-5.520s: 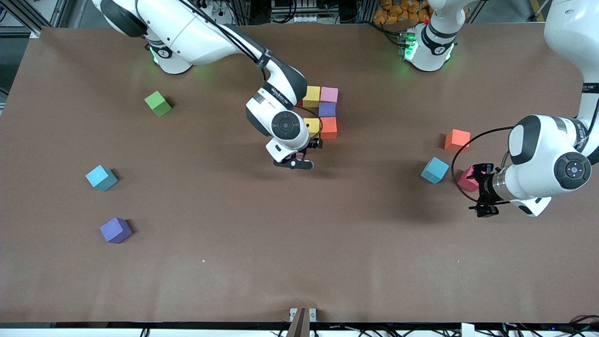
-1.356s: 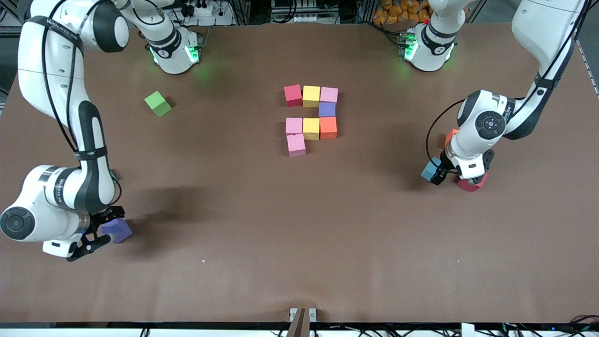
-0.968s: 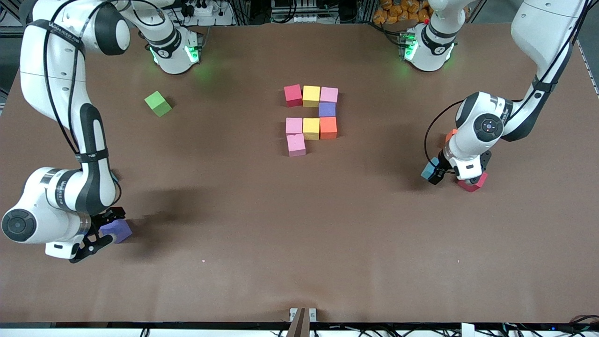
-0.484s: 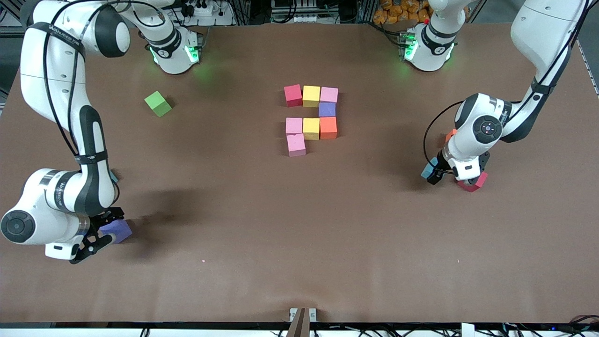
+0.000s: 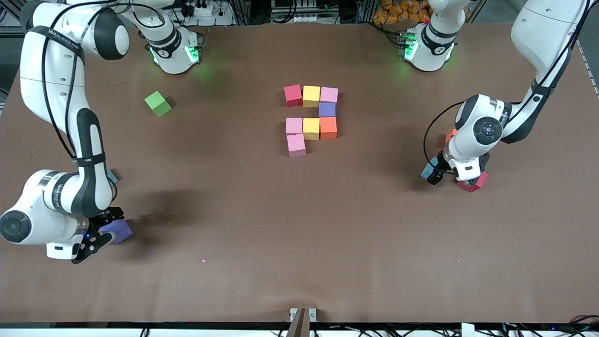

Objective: Form number 2 with 11 blocks
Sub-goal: 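Grasp the purple cube with the right gripper while the left gripper grasps cyan, then lift the purple cube toward the figure while the left gripper lifts cyan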

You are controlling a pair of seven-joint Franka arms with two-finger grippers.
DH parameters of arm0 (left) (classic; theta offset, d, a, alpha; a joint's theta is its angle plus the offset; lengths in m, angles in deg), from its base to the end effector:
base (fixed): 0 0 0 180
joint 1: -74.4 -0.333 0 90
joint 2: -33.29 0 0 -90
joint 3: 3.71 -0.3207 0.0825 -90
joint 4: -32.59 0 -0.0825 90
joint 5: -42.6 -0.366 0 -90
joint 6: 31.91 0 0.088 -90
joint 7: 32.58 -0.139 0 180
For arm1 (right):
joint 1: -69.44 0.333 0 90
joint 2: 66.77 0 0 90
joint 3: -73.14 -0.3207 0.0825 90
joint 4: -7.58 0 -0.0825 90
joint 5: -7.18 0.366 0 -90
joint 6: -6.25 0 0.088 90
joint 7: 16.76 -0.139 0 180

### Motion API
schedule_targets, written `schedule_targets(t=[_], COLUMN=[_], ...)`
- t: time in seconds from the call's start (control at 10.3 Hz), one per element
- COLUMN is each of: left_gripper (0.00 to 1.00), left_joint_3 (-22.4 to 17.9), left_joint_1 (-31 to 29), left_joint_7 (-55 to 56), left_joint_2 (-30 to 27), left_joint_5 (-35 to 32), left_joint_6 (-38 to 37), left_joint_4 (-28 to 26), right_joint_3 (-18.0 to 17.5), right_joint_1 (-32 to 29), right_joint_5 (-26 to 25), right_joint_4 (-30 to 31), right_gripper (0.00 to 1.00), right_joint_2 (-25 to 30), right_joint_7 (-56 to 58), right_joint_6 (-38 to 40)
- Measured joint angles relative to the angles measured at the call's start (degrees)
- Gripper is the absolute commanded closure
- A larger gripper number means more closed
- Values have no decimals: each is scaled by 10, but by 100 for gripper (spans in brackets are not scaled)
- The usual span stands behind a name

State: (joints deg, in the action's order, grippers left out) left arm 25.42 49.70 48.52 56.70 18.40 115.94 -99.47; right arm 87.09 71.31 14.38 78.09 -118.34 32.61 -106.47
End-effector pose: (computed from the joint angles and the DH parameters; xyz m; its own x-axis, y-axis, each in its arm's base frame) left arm 0.5053 -0.0528 0.1731 0.5395 0.8420 -0.0003 0.8409 -0.5388 -0.0511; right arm 0.7162 -0.0998 0.2031 0.7721 0.6169 -0.1528 0.6171 -0.7852 -0.0520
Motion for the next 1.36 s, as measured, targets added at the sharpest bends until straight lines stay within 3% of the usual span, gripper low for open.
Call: schedule_targets(t=[0.39,0.48,0.77,0.87,0.97,1.07,1.36], left_gripper=[0,0,2,70,100,100,100], left_joint_3=[0,0,0,0,0,-1,-1], left_joint_1=[-1,-1,-1,-1,-1,-1,-3], left_joint_7=[4,4,5,6,6,7,25], left_joint_2=[3,3,3,3,3,4,4], left_joint_5=[0,0,0,0,0,0,0], left_joint_6=[0,0,0,0,0,0,0], left_joint_4=[1,1,1,1,1,2,6], right_joint_3=[1,1,1,2,2,3,4], right_joint_1=[0,0,0,0,0,0,0], right_joint_5=[5,5,7,9,9,12,17], right_joint_4=[-1,-1,-1,-1,-3,-4,-5], right_gripper=[0,5,42,55,72,86,97], right_joint_2=[-5,-8,-15,-15,-15,-15,-15], right_joint_7=[11,13,28,31,31,31,31], right_joint_6=[-9,-12,-19,-19,-20,-20,-18])
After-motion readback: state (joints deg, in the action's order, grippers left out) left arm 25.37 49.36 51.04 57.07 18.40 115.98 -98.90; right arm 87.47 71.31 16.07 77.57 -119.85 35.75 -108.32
